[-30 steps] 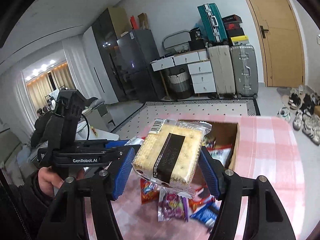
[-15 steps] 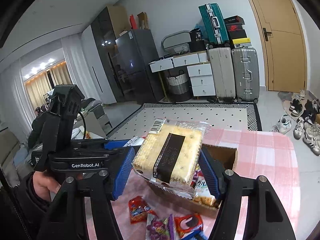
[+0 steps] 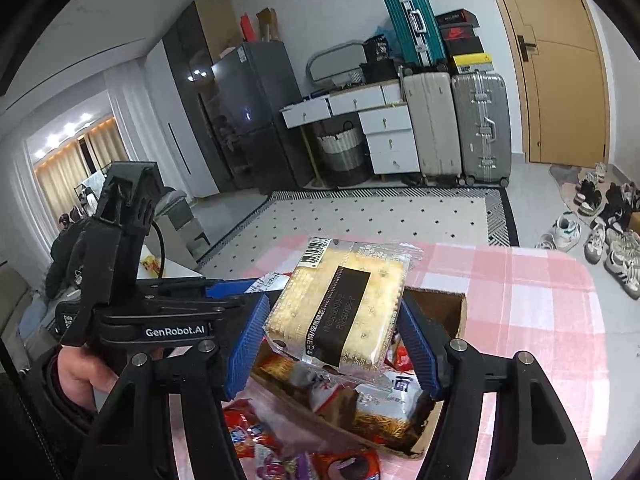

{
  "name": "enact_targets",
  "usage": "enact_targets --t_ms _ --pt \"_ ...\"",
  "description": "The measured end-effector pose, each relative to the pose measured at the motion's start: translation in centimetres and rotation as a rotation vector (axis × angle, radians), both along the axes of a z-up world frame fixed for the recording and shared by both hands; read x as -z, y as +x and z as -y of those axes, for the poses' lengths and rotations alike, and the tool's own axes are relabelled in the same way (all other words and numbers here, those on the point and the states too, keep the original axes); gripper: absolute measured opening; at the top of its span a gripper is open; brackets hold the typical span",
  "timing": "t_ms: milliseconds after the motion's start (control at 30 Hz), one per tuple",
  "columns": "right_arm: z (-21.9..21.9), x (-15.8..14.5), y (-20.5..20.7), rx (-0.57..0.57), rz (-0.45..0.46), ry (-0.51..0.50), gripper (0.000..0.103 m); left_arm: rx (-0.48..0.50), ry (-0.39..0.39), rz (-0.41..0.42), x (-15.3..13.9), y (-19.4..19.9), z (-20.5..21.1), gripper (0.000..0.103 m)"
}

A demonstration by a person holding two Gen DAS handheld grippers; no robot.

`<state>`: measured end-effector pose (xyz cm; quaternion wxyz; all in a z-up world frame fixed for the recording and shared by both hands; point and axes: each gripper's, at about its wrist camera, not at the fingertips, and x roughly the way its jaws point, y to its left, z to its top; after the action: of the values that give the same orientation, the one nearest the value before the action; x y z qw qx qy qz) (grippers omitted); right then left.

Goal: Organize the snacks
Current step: 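Open both grippers to release the packs into the box, then withdraw both grippers from the box toward the remaining snacks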

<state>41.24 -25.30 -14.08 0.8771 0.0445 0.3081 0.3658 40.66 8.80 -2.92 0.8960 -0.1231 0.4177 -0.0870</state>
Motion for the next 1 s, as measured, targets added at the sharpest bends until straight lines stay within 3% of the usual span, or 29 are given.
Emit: enact_targets --t_ms 300,367,400,433,500,800,1000 --pt "-1.1 4.0 2.3 -0.003 -0.052 -0.045 0.067 0.025 -0.031 -0.029 3.3 1.8 0.5 0.041" --pt "-1.3 4.7 2.5 0.003 -0.052 -0.045 0.070 0.032 -0.031 -0.027 3.5 1.9 0.5 0.048" --pt "-1.3 4.9 2.6 0.002 -0.049 -0.046 0.072 0.029 -0.030 -0.028 3.6 2.1 0.5 0.061" --pt "-1.4 5.1 2.7 -0.005 -0.051 -0.052 0.079 0.012 -0.021 -0.029 3.6 2.2 0.4 0.072" --pt "-1.2 5.4 3.0 -0.001 -0.056 -0.053 0.085 -0.008 -0.017 -0.041 3.8 2.3 0.1 0.083" --pt "1.1 3.7 2.1 0.039 -0.003 -0.022 0.085 0.000 0.013 -0.027 3.0 0.6 0.6 0.083" --pt "2.4 2.0 0.2 0.070 0.044 -0.014 0.088 -0.007 0.034 0.017 0.6 -1.6 1.3 0.083"
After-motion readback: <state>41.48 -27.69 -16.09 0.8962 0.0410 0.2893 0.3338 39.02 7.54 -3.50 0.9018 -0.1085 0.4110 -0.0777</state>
